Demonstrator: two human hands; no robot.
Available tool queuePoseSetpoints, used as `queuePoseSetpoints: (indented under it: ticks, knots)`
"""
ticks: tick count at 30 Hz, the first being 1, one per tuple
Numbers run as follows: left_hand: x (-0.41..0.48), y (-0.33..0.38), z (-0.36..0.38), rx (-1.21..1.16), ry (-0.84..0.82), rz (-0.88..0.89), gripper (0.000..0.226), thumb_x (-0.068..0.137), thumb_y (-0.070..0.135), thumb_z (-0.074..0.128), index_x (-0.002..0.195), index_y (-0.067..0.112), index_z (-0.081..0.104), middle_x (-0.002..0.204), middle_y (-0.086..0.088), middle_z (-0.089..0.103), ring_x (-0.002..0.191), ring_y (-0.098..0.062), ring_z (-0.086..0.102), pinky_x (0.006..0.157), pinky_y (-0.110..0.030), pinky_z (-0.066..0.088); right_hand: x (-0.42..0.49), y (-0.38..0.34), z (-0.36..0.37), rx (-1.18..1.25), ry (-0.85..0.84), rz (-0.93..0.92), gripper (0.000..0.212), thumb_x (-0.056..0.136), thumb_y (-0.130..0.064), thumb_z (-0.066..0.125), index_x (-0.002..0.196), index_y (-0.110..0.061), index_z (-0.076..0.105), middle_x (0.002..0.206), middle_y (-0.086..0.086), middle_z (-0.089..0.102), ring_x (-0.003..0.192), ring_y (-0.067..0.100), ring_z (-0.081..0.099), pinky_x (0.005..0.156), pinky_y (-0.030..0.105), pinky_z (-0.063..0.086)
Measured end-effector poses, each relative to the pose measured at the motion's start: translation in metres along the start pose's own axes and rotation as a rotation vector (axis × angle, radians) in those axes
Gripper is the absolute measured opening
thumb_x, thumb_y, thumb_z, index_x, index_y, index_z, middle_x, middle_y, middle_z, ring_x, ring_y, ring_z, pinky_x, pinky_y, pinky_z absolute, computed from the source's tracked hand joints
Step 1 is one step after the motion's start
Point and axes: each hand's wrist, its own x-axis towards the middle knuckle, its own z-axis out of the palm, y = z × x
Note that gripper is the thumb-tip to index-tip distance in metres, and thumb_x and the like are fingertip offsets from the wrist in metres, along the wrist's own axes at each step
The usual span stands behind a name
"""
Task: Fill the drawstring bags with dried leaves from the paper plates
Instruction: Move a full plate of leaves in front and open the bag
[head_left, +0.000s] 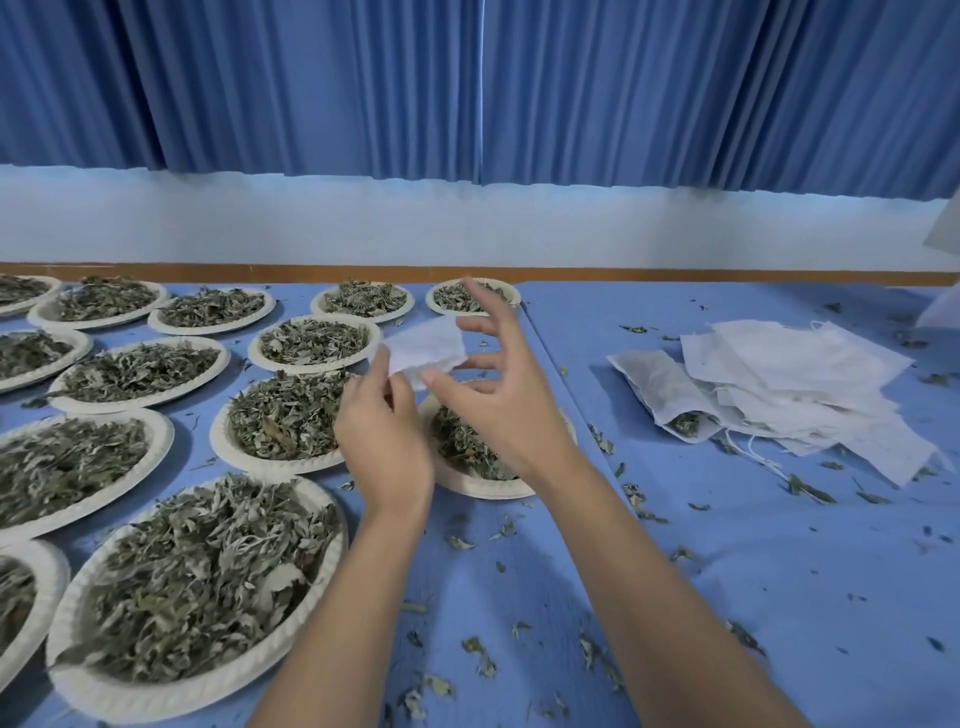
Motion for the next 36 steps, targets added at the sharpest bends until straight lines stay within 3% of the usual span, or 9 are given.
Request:
queuePoseSetpoints:
  ticks: [4,10,13,17,21,23,26,30,36]
  knots:
    - [-0.007,0.002,0.001,0.076,0.003,0.121,0.029,0.093,0.006,0.054,0.12,0.001,0.064,0.098,-0.019,0.066,0.087,-0.03,0.061,0.076,-0.022,0.035,0.009,0.011,0.006,-0.114,0.064,0.071,0.035,0.083,-0.009,0.065,0.116,-0.019,0.062,0.118,-0.007,0.051,0.093,-0.016,0.051,0.076,0.003,0.045]
    - [-0.007,0.003,0.001,0.042,-0.004,0.085,0.025,0.083,0.001,0.063,0.107,0.003,0.069,0.098,-0.01,0.063,0.07,-0.007,0.049,0.073,-0.005,0.03,0.01,0.023,0.001,-0.275,0.235,0.128,0.024,0.084,-0.003,0.06,0.102,-0.018,0.067,0.107,-0.006,0.061,0.084,0.002,0.053,0.076,0.014,0.044]
    - [-0.005,0.007,0.001,-0.04,0.02,-0.02,0.02,0.079,0.003,0.067,0.098,0.008,0.068,0.095,-0.002,0.053,0.066,-0.001,0.047,0.068,0.002,0.031,0.011,0.024,-0.003,-0.285,0.362,0.16,0.023,0.084,-0.004,0.06,0.103,-0.015,0.067,0.105,-0.004,0.058,0.077,0.005,0.056,0.071,0.015,0.044]
    - [0.0,0.011,0.003,-0.208,-0.061,-0.27,0.015,0.082,0.012,0.07,0.076,0.025,0.067,0.08,0.007,0.067,0.066,0.003,0.057,0.064,-0.004,0.041,0.01,0.03,-0.007,-0.3,0.413,0.24,0.013,0.088,-0.012,0.062,0.099,-0.015,0.069,0.092,-0.001,0.066,0.074,0.003,0.056,0.065,0.007,0.042]
    - [0.005,0.022,0.004,-0.605,-0.156,-0.616,0.018,0.084,0.001,0.068,0.079,0.018,0.071,0.068,0.003,0.069,0.06,-0.011,0.062,0.049,-0.017,0.046,0.009,0.031,-0.006,-0.336,0.397,0.258,0.012,0.089,-0.016,0.063,0.098,-0.013,0.071,0.084,-0.002,0.067,0.072,0.003,0.056,0.065,0.009,0.043]
    - [0.007,0.022,0.002,-0.656,-0.156,-0.636,0.021,0.085,-0.002,0.066,0.076,0.017,0.069,0.065,0.003,0.068,0.057,-0.012,0.062,0.049,-0.017,0.049,0.009,0.03,-0.005,-0.354,0.388,0.244,0.011,0.089,-0.015,0.062,0.097,-0.013,0.069,0.083,-0.002,0.067,0.072,0.005,0.057,0.065,0.013,0.044]
    - [0.008,0.017,-0.002,-0.423,-0.189,-0.41,0.022,0.087,-0.003,0.06,0.086,0.016,0.07,0.078,0.002,0.068,0.063,-0.017,0.065,0.064,-0.027,0.054,0.009,0.028,-0.005,-0.356,0.397,0.233,0.014,0.088,-0.011,0.059,0.1,-0.015,0.067,0.079,-0.006,0.062,0.066,0.001,0.054,0.059,0.007,0.04]
    - [0.0,0.008,-0.007,0.273,-0.291,0.198,0.022,0.089,0.007,0.057,0.102,0.02,0.068,0.104,0.005,0.062,0.08,-0.015,0.058,0.065,-0.025,0.036,0.009,0.028,-0.005,-0.337,0.391,0.263,0.018,0.089,-0.009,0.056,0.101,-0.014,0.067,0.088,-0.003,0.067,0.072,0.005,0.056,0.06,0.009,0.041]
    - [-0.003,0.012,-0.006,0.419,-0.248,0.296,0.021,0.092,0.036,0.058,0.093,0.019,0.071,0.091,0.0,0.062,0.074,-0.025,0.062,0.058,-0.028,0.035,0.007,0.031,-0.004,-0.369,0.313,0.197,0.01,0.09,-0.016,0.062,0.095,-0.014,0.07,0.086,-0.002,0.07,0.078,0.009,0.062,0.068,0.018,0.048]
